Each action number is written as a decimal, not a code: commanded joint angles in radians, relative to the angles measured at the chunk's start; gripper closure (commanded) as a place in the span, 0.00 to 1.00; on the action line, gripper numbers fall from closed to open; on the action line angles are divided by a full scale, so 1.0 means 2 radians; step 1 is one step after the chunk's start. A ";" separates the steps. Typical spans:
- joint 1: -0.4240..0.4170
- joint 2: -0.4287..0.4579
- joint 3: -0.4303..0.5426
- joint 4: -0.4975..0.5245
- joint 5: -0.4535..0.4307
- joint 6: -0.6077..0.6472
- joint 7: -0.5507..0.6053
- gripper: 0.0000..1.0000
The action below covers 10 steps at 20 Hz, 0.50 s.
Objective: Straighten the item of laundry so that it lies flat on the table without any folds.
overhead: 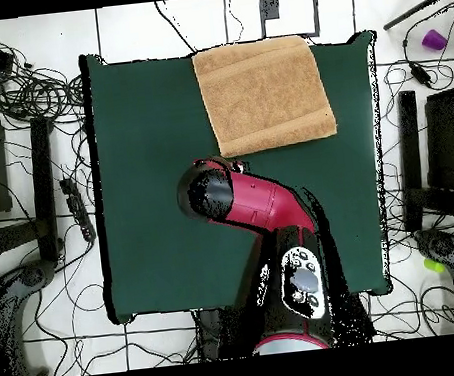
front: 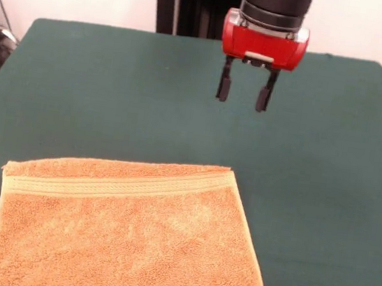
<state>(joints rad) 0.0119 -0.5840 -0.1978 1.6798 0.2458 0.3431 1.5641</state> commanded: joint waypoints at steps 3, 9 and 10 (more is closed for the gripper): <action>-0.051 -0.044 0.056 0.036 -0.053 -0.021 0.017 0.00; -0.074 -0.059 0.082 0.039 -0.054 0.008 0.036 0.00; -0.072 -0.062 0.079 0.034 -0.053 0.019 0.041 0.00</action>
<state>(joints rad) -0.1246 -0.6829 -0.1688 1.6867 0.1578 0.3315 1.5641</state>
